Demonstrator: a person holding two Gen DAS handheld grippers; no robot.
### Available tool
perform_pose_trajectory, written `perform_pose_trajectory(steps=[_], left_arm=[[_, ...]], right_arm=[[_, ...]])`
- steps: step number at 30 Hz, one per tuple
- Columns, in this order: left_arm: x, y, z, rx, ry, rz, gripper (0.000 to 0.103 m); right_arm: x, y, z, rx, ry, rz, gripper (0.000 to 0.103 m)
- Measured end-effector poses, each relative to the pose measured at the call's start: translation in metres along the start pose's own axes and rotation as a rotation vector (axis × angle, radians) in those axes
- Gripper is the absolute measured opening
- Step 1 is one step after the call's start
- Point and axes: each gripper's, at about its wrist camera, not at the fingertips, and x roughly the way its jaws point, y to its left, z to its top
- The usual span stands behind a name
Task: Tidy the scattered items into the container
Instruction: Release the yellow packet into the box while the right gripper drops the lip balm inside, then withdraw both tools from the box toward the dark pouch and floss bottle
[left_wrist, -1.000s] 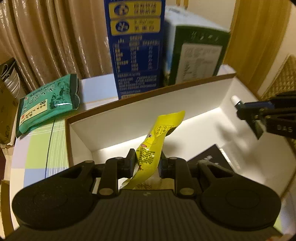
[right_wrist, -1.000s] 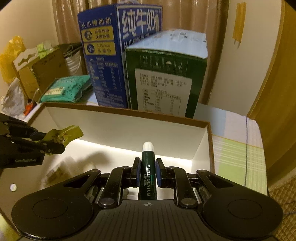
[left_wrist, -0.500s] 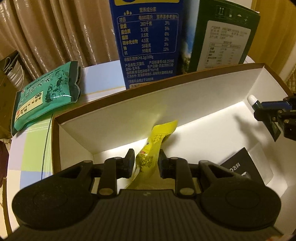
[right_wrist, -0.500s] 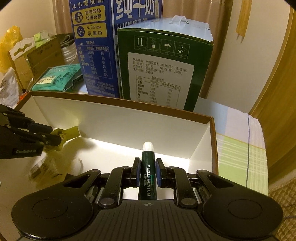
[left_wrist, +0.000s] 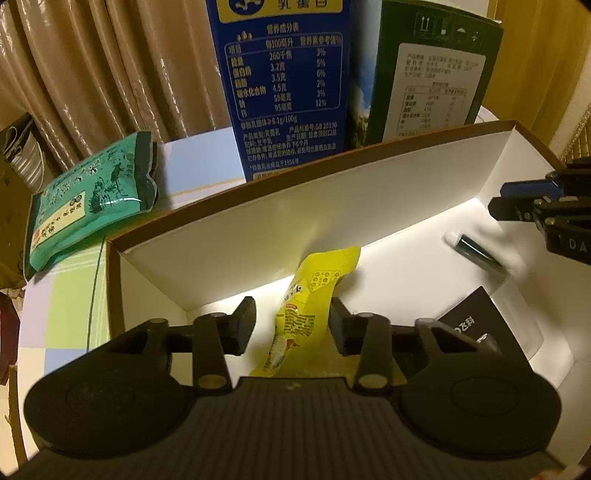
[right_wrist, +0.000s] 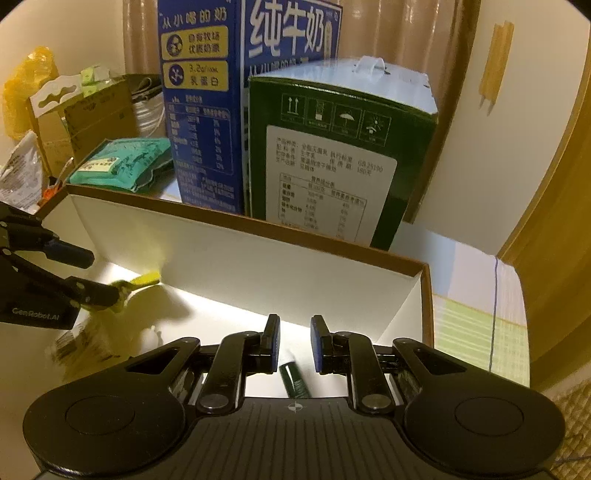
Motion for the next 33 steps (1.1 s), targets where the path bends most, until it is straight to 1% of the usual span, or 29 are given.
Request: perform_pose_trajectory(steps=[1,2,3,4,5,7,9,11,14,16,20,25,28,33], left_arm=[[-0.001,0.0,0.0,0.001,-0.002,0.001,0.043],[-0.004,0.0,0.0,0.003,-0.005,-0.001,0.047],[-0.006,0.0,0.0,0.003,-0.009,-0.002,0.05],[-0.01,-0.001,-0.001,0.001,-0.016,-0.004,0.055],[-0.012,0.0,-0.001,0.0,-0.024,-0.008,0.058],[-0.019,0.0,-0.003,-0.001,-0.032,-0.016,0.062],[-0.026,-0.001,-0.005,-0.005,-0.04,-0.027,0.068],[-0.034,-0.001,-0.008,-0.009,-0.047,-0.034,0.074],[-0.05,-0.002,-0.015,-0.013,-0.06,-0.04,0.077],[-0.062,-0.003,-0.022,-0.026,-0.07,-0.037,0.079],[-0.091,-0.005,-0.039,-0.066,-0.096,-0.034,0.089],[-0.127,-0.01,-0.062,-0.124,-0.108,-0.032,0.09],[-0.147,-0.013,-0.074,-0.166,-0.128,-0.016,0.09],[-0.18,-0.024,-0.094,-0.194,-0.159,0.006,0.09]], right_arm=[[-0.002,0.0,0.0,0.001,-0.002,0.003,0.02],[-0.004,0.0,-0.001,0.003,-0.007,0.004,0.031],[-0.007,0.0,-0.002,0.006,-0.014,0.004,0.046],[-0.011,0.0,-0.004,0.01,-0.021,0.004,0.054],[-0.015,0.0,-0.005,0.013,-0.028,0.007,0.063],[-0.024,0.001,-0.008,0.018,-0.033,0.019,0.07],[-0.035,0.004,-0.013,0.024,-0.035,0.027,0.091],[-0.05,0.008,-0.019,0.017,-0.064,0.047,0.096],[-0.069,0.014,-0.028,0.018,-0.073,0.053,0.101],[-0.082,0.018,-0.037,0.032,-0.079,0.062,0.101],[-0.106,0.024,-0.052,0.078,-0.069,0.055,0.101],[-0.133,0.033,-0.066,0.101,-0.071,0.035,0.101],[-0.15,0.041,-0.075,0.102,-0.081,0.025,0.101],[-0.176,0.049,-0.089,0.132,-0.098,0.021,0.101]])
